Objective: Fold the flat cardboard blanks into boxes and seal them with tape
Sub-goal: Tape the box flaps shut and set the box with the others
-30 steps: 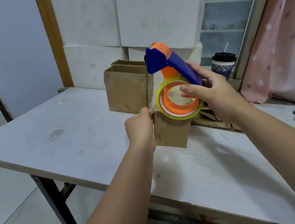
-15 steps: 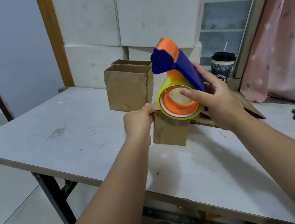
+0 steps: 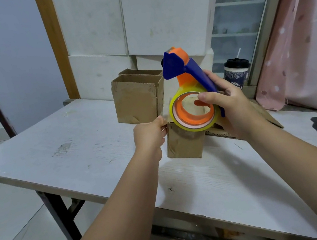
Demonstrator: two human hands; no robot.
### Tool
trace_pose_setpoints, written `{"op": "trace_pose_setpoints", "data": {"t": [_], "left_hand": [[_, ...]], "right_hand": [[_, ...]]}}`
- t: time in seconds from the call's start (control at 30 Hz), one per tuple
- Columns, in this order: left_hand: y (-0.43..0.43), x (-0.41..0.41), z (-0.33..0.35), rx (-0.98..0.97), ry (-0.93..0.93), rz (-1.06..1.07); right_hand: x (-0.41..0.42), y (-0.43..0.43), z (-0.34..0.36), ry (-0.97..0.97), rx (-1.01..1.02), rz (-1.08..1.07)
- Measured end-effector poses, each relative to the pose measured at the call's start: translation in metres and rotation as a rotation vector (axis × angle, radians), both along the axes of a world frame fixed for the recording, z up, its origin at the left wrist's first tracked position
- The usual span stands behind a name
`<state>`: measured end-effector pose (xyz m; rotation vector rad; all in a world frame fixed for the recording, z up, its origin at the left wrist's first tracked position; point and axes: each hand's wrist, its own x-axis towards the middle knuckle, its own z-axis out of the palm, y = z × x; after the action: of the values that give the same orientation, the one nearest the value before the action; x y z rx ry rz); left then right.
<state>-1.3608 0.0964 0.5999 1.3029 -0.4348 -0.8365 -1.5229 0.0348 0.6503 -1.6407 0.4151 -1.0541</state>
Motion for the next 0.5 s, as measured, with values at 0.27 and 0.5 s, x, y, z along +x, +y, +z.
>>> {"op": "trace_pose_setpoints", "data": {"t": [0.27,0.5], "left_hand": [[-0.0009,-0.0030,-0.0074,0.025,-0.015,0.046],[-0.0022,-0.0044,-0.0063,0.070,-0.165,0.043]], "right_hand": [[-0.0030,0.0015,0.0062,0.108,-0.071,0.034],[-0.0005,0.0047,0.0057,0.121,-0.101,0.008]]}}
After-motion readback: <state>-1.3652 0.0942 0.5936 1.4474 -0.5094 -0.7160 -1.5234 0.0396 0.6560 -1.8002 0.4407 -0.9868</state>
